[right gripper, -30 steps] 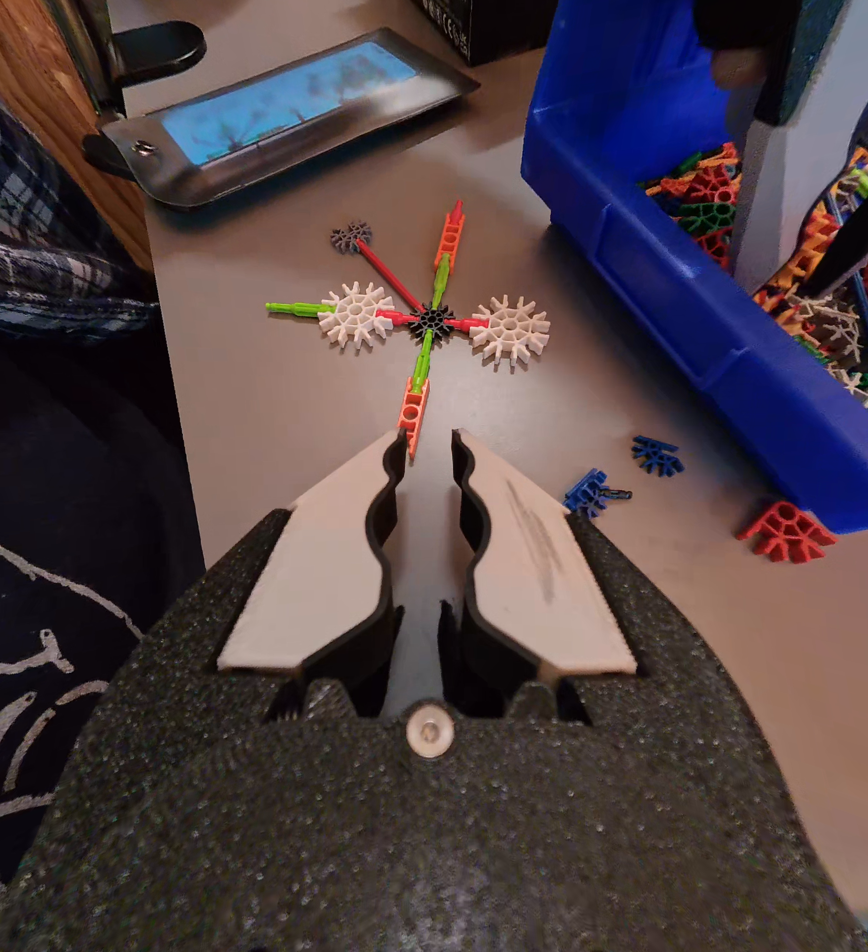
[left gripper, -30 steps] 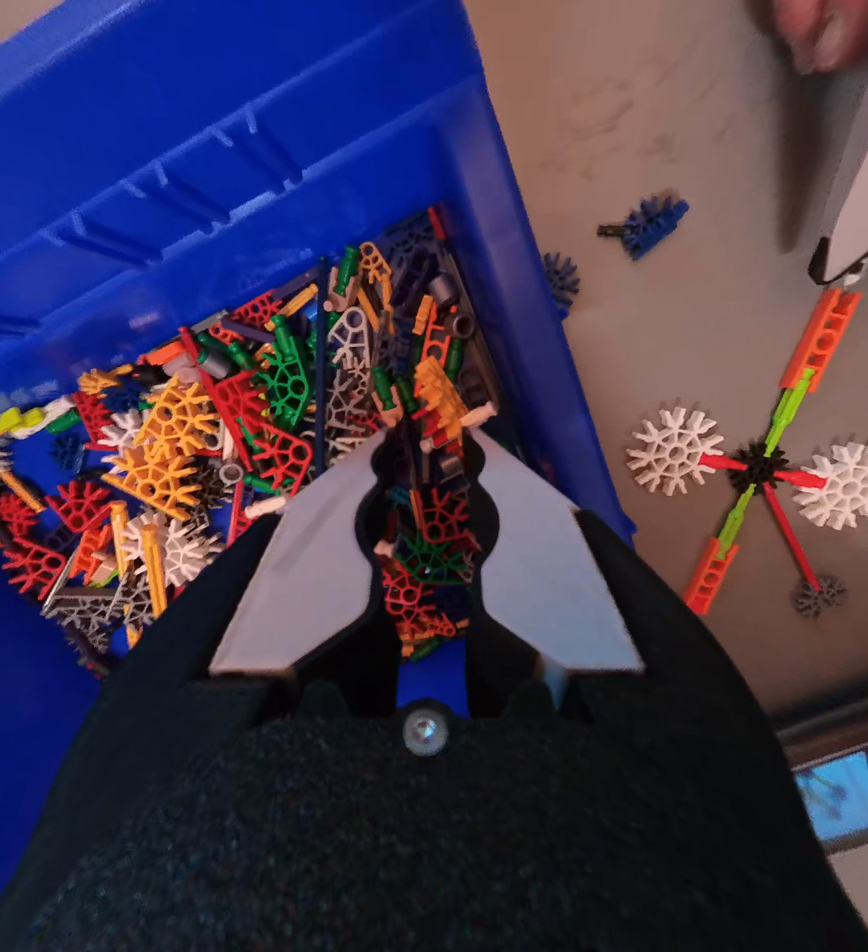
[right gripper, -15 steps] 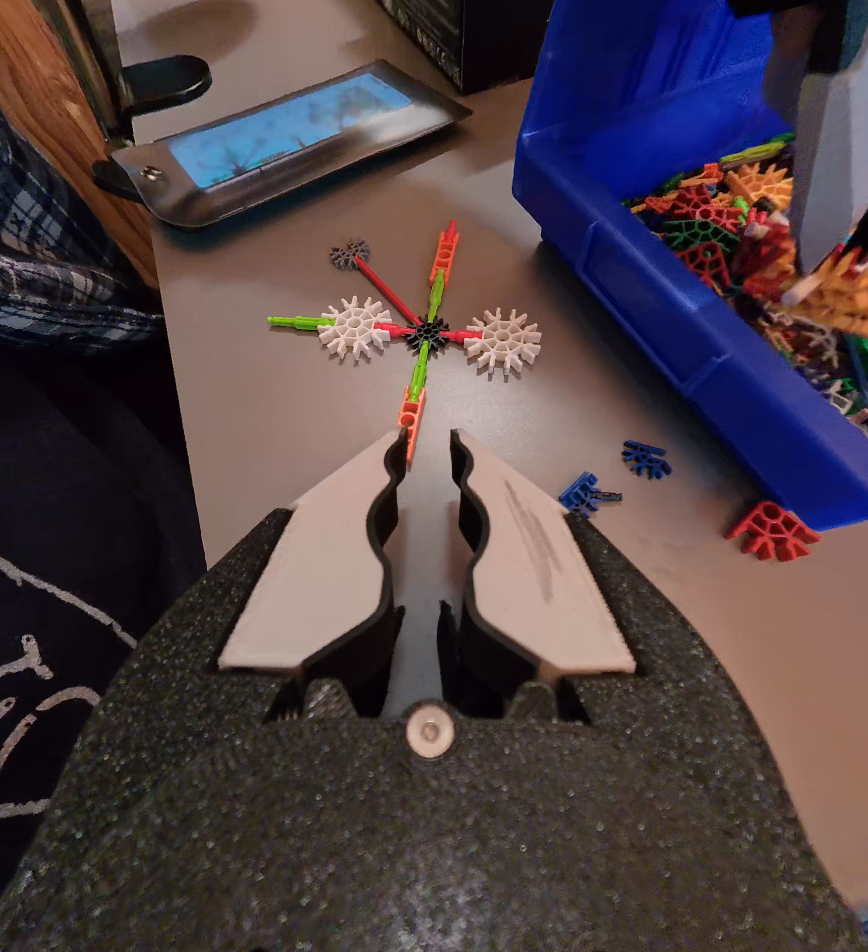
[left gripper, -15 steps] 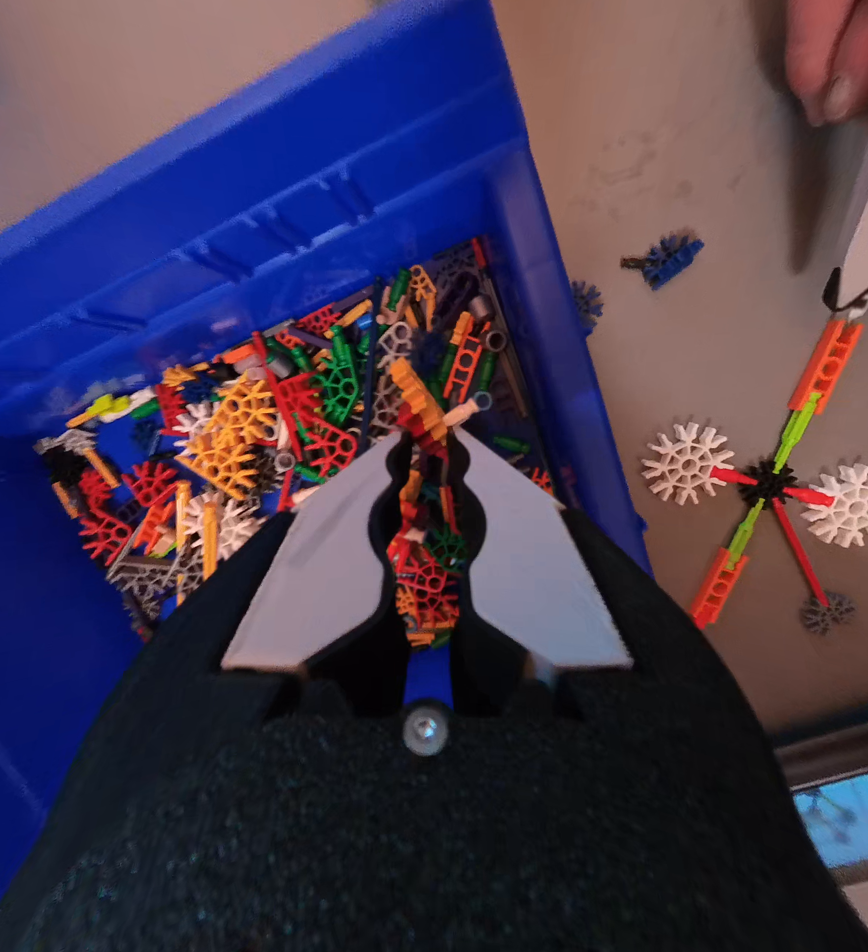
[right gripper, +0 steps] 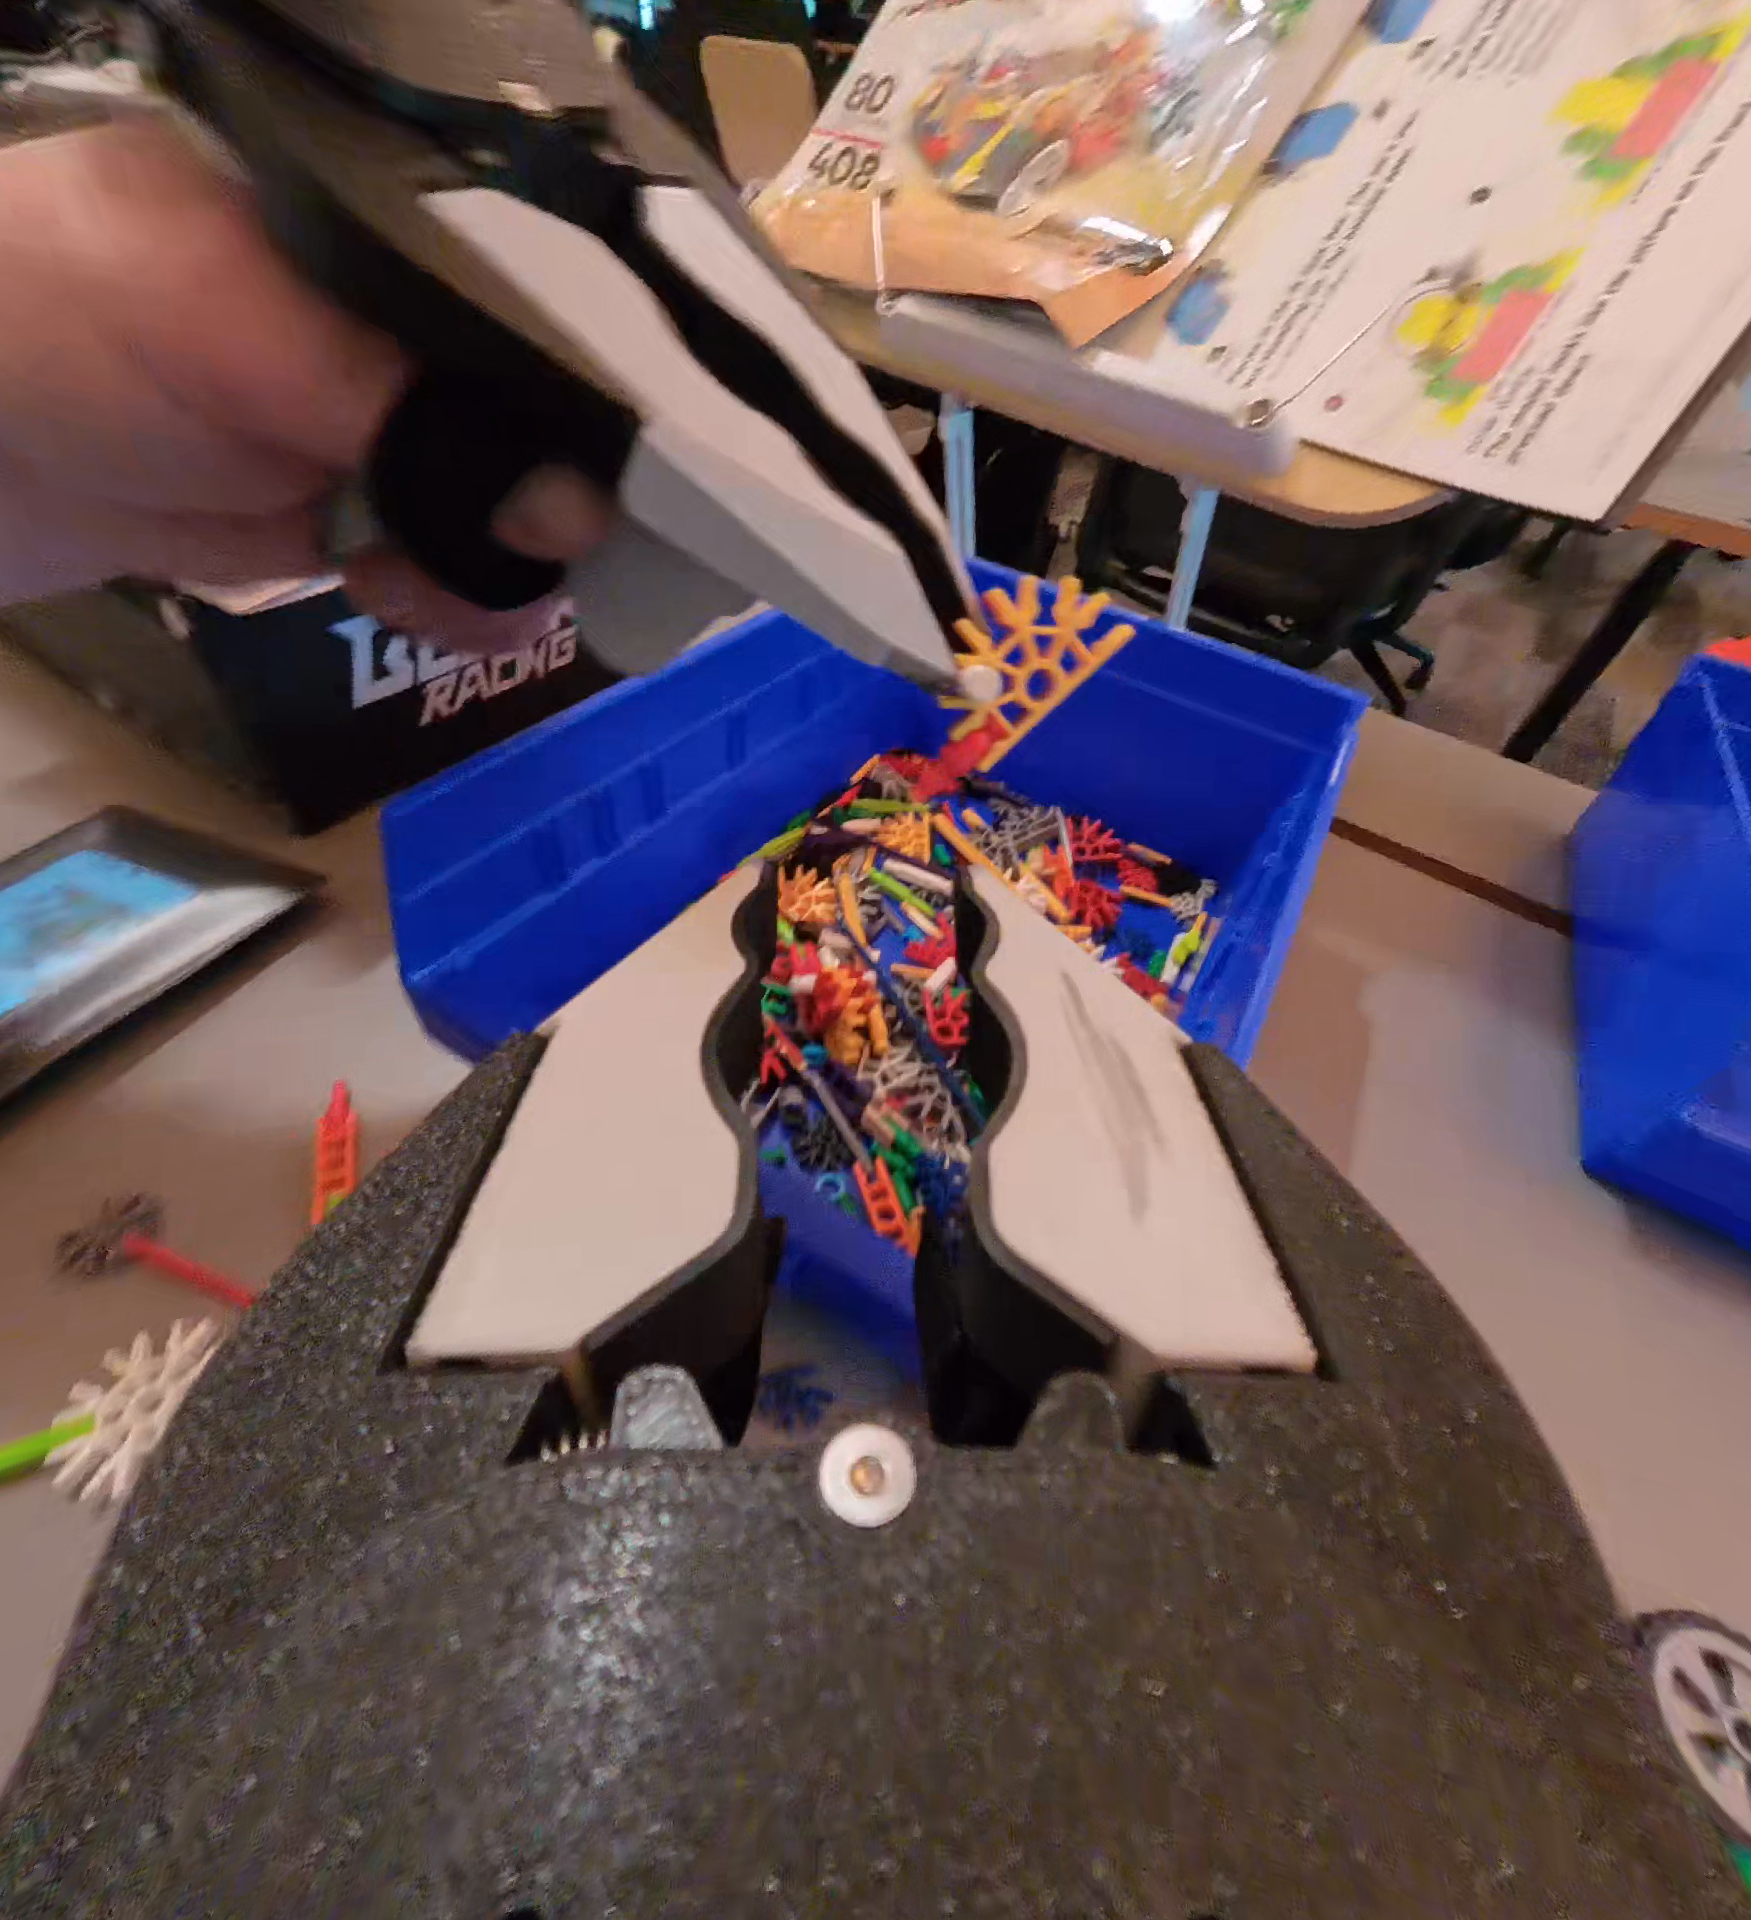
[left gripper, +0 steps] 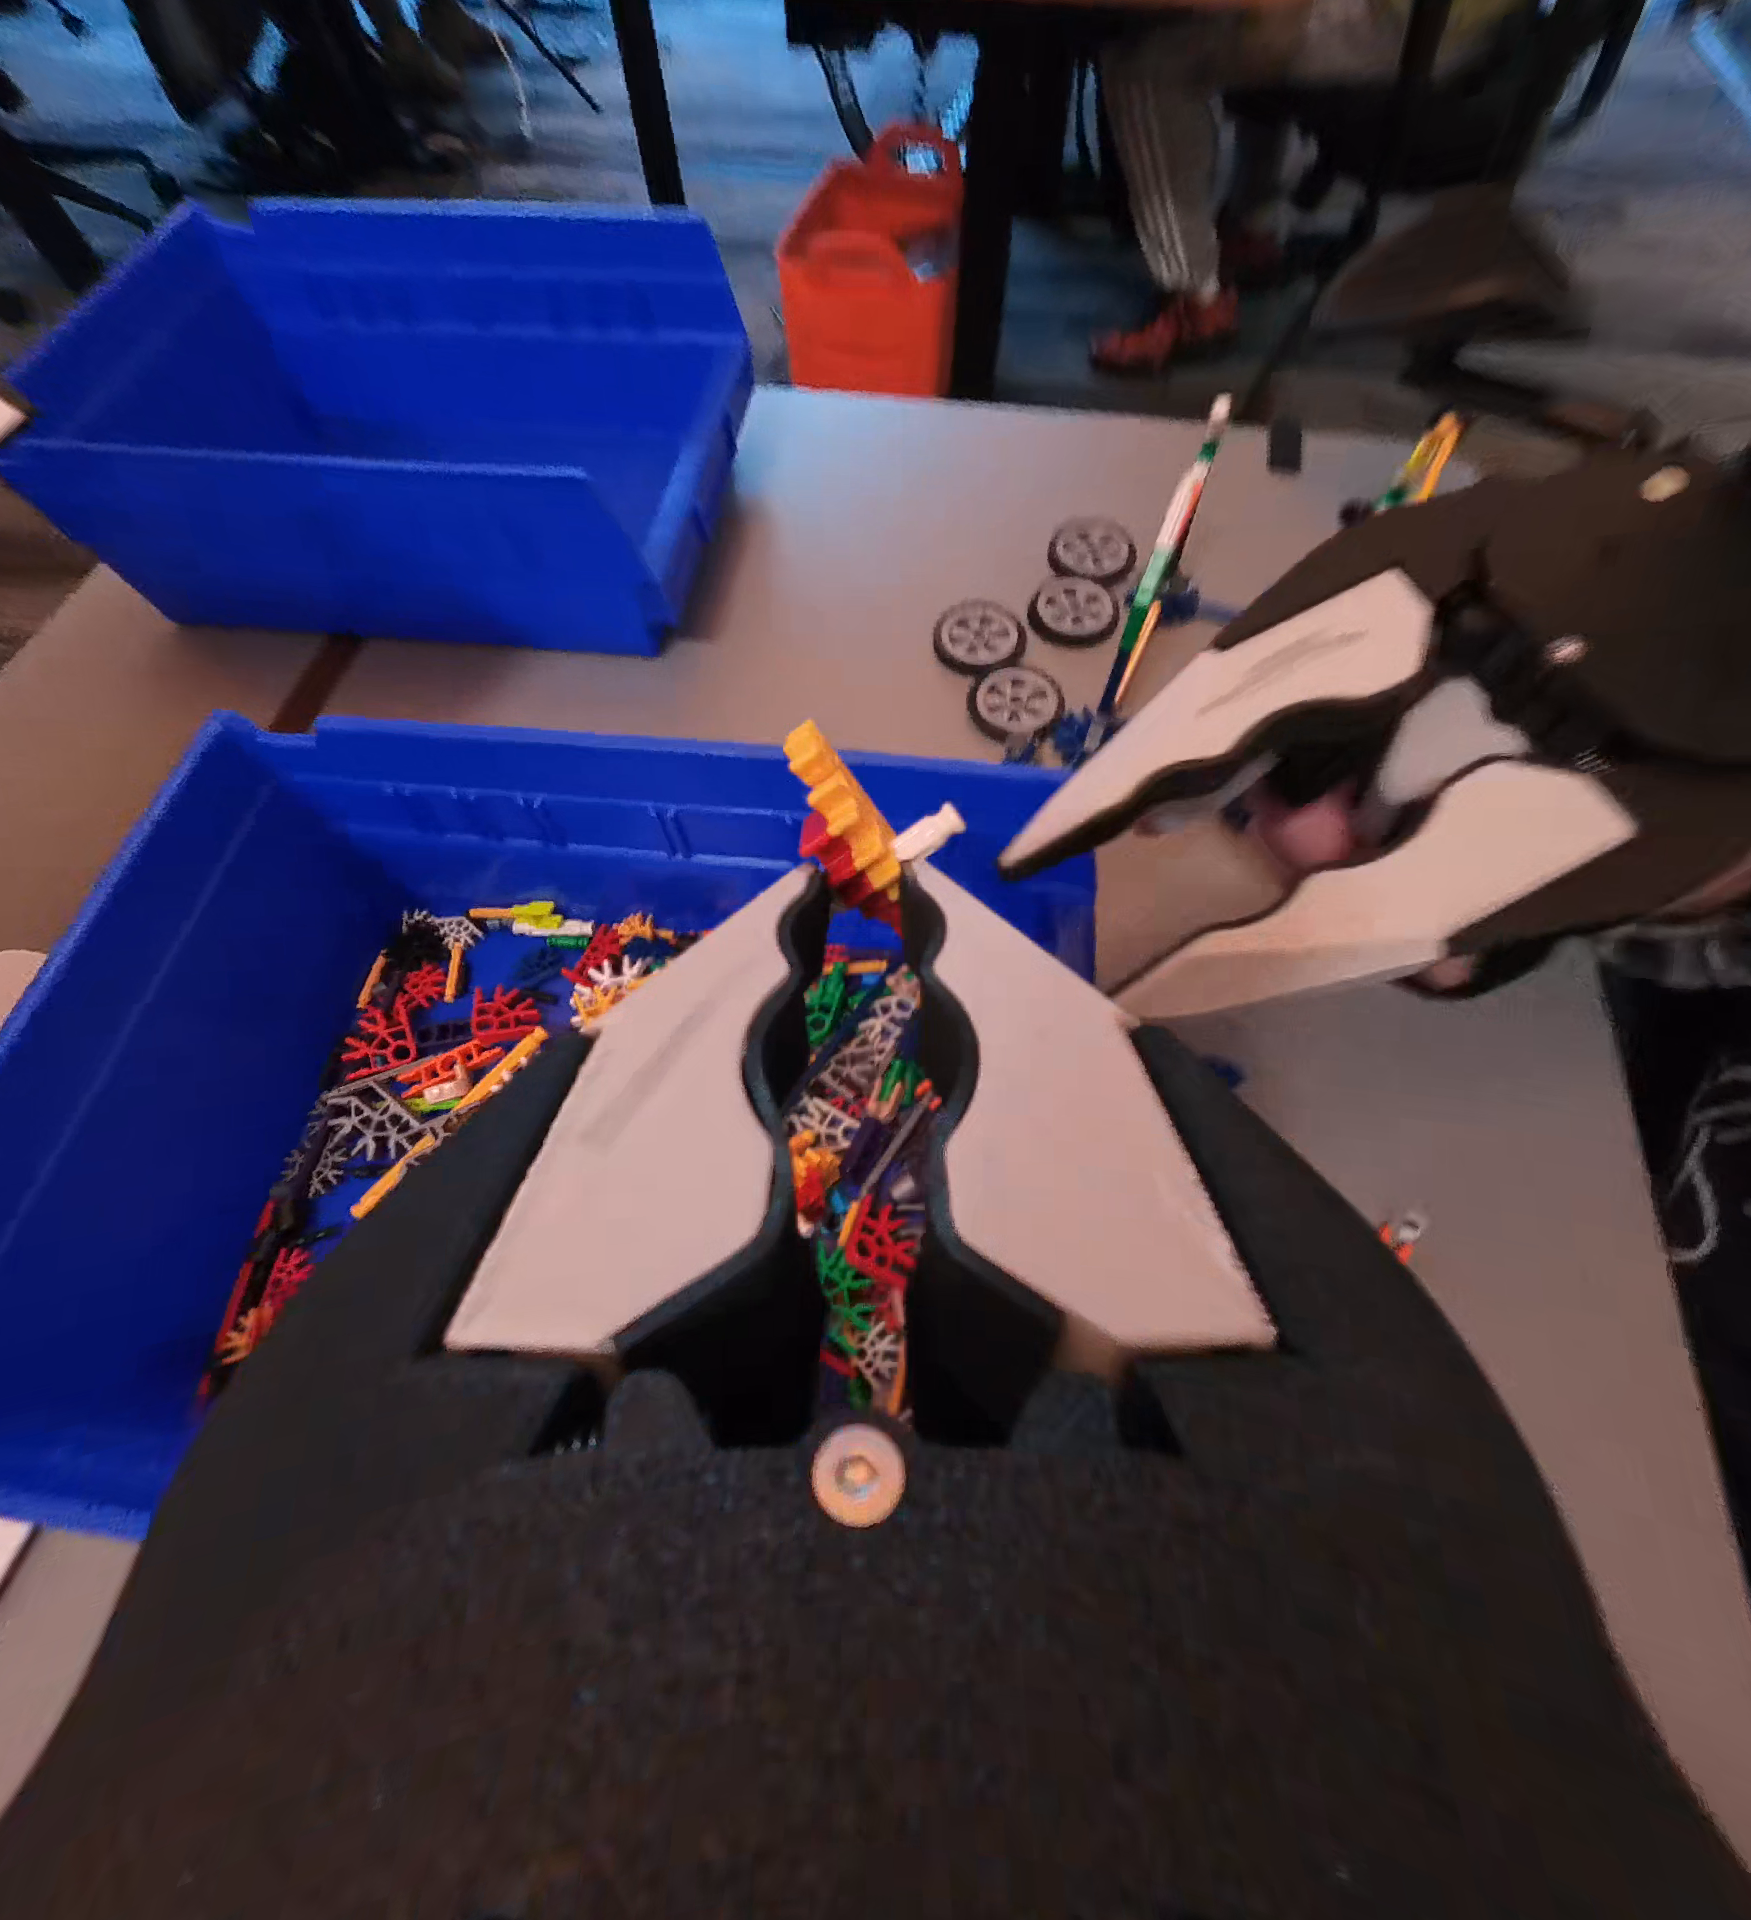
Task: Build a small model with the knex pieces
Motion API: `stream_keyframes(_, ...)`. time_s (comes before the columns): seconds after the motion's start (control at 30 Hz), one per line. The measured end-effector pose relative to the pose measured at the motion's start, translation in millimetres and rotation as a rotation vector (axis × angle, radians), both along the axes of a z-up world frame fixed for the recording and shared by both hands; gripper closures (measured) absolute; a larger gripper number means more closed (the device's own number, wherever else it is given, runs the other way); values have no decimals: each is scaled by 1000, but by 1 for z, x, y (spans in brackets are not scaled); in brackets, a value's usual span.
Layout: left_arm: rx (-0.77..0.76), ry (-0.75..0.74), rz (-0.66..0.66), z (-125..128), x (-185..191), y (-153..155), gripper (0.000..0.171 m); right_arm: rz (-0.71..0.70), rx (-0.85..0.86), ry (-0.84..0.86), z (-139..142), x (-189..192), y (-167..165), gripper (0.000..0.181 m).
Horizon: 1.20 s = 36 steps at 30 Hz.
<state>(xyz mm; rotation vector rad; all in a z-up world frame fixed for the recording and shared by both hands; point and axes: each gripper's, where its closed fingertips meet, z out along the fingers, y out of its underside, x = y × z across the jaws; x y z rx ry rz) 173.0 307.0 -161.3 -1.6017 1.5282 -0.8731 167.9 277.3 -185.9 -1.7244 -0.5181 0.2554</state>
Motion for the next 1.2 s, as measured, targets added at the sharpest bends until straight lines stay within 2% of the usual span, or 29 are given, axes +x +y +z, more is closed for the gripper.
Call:
stream_keyframes(0.1,-18,-82,33,14,-5,-3,160,-9,-27,64,4,-2,19,149)
stream_keyframes(0.2,-10,-86,54,14,-9,-6,160,42,-46,136,10,-10,29,159)
stream_keyframes(0.23,-4,-85,67,13,-10,-6,159,60,-38,135,13,-13,30,170)
stream_keyframes(0.27,0,-84,75,12,-11,-6,159,69,-39,134,13,-14,31,174)
stream_keyframes(0.4,-8,-75,104,10,-15,-2,159,100,-64,161,11,-16,37,179)
stream_keyframes(0.5,21,-66,80,11,-18,-3,159,146,-84,246,13,-16,38,181)
stream_keyframes(0.57,69,-48,80,13,-23,1,143,200,-113,300,13,-19,36,181)
stream_keyframes(0.7,274,26,3,19,-30,2,118,349,-182,436,18,-30,27,180)
stream_keyframes(0.73,263,48,-15,17,-30,1,108,400,-203,473,20,-34,23,181)
stream_keyframes(0.8,154,46,-75,15,-27,-9,106,513,-251,538,24,-43,13,180)
stream_keyframes(0.83,107,37,-92,15,-25,-12,109,536,-262,559,25,-45,11,180)
stream_keyframes(0.9,44,-22,-141,21,-21,-21,133,596,-290,592,27,-50,5,180)
stream_keyframes(1.0,-31,-70,-167,25,-19,-26,137,634,-296,638,30,-51,1,180)
stream_keyframes(1.1,-94,-127,-107,31,-17,-19,139,565,-216,607,36,-45,7,178)
stream_keyframes(1.2,-174,-177,-35,38,-18,-9,140,423,-81,429,38,-33,15,172)
